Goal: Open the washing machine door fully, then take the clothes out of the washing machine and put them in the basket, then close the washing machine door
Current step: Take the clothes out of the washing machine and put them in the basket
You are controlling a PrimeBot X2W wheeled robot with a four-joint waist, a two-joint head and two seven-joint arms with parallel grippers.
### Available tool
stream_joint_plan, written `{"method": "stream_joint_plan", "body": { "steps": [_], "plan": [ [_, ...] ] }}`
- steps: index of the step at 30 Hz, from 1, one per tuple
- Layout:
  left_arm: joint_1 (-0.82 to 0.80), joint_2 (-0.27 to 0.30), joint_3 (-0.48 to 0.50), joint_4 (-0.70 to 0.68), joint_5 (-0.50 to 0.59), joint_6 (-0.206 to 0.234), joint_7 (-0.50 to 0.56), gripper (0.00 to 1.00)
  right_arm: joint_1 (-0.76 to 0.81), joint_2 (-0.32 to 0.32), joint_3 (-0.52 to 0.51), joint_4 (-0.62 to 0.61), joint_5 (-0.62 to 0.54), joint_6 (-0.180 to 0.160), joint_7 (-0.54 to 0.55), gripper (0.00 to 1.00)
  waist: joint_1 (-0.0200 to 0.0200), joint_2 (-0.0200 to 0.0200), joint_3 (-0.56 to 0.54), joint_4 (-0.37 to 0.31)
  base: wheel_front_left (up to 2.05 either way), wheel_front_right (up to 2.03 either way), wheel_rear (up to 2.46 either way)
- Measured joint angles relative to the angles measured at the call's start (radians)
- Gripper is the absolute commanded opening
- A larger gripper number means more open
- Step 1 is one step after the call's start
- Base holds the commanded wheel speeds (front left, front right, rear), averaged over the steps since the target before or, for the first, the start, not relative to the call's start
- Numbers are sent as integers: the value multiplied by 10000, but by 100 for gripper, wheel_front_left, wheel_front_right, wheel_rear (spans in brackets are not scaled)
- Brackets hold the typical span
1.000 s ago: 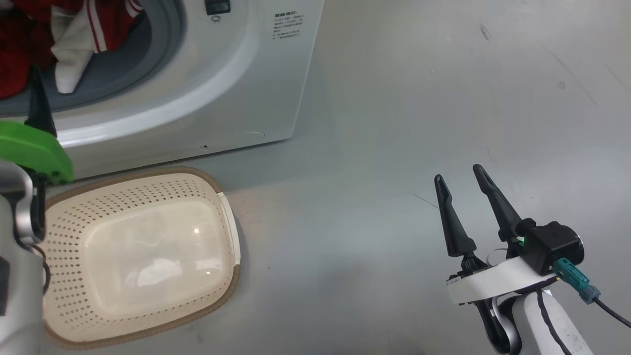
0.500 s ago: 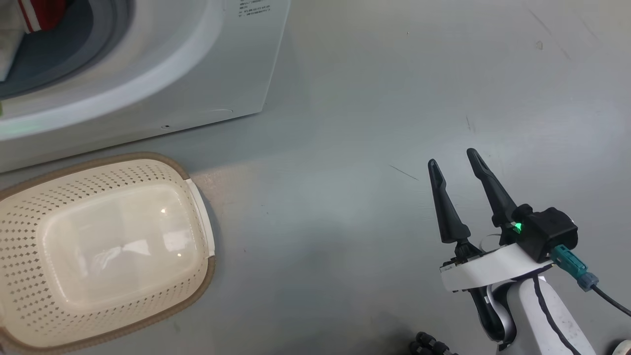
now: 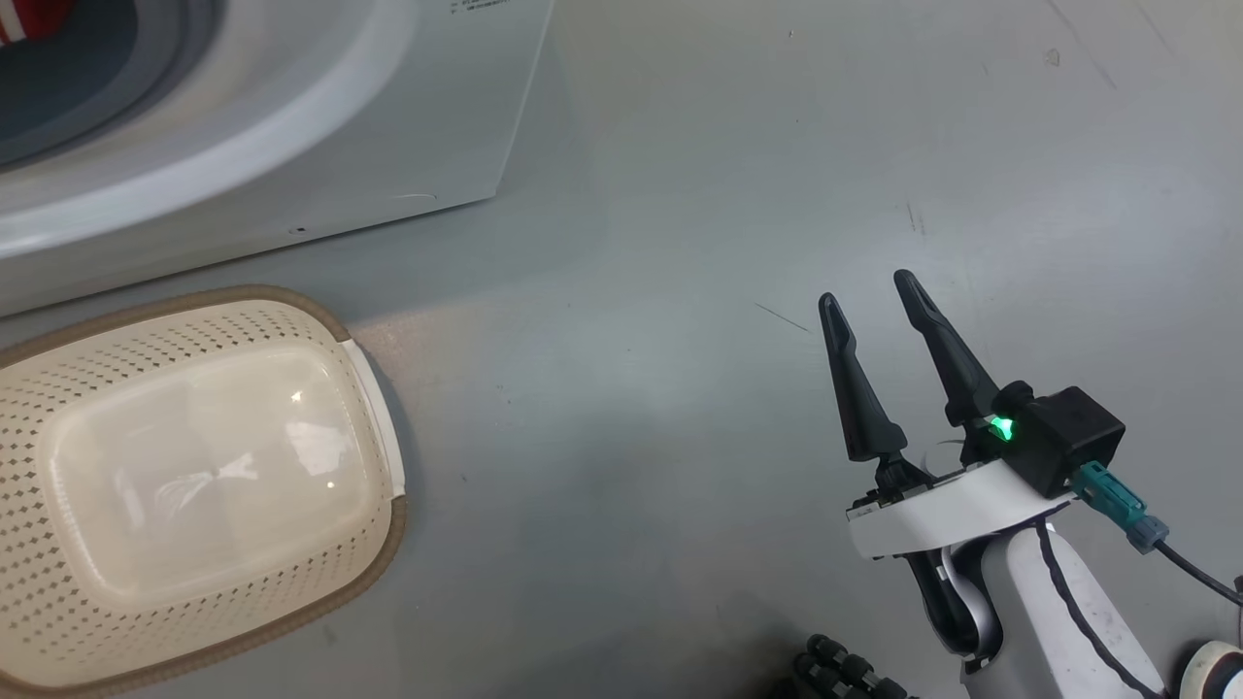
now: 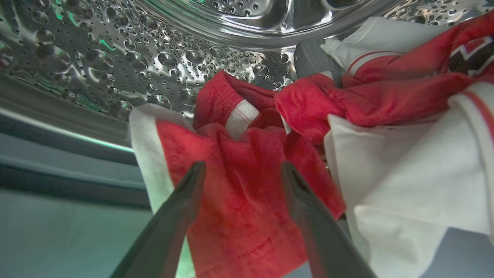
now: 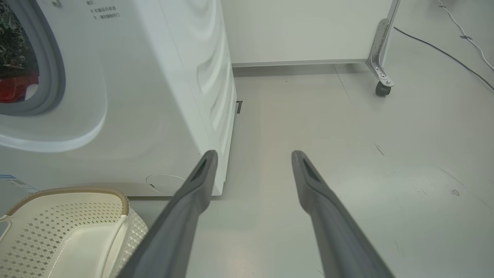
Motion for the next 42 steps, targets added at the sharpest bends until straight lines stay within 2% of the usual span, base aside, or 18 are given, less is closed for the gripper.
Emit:
{"method": "stream_joint_plan", "body": {
  "steps": [19, 20, 21, 22, 32, 42],
  "plan": [
    [-999, 36, -326, 1325, 704, 2, 382, 100, -345, 0, 347, 4, 184, -182, 0, 100, 0, 0, 304, -82, 0, 0, 0],
    [-1054, 35, -305, 1396, 704, 2, 418, 90, -345, 0, 353, 4, 215, -188, 0, 100, 0, 0, 308, -83, 0, 0, 0],
    [-1108, 35, -297, 1446, 704, 2, 445, 34, -346, 0, 357, 6, 217, -194, 0, 100, 0, 0, 312, -83, 0, 0, 0],
    [-1143, 33, -295, 1486, 704, 2, 456, 0, -347, 0, 360, 8, 217, -194, 0, 100, 0, 0, 314, -82, 0, 0, 0],
    [-1275, -125, -234, 1910, 704, 36, 249, 0, -434, 0, 332, 92, 217, -268, 0, 100, 0, 0, 215, -15, 0, 0, 0],
    [-1171, -487, 105, 2458, 462, 75, -823, 0, -435, -2, 221, 278, 130, -268, 0, 100, 0, 0, -295, 176, 0, 0, 0]
  ]
}}
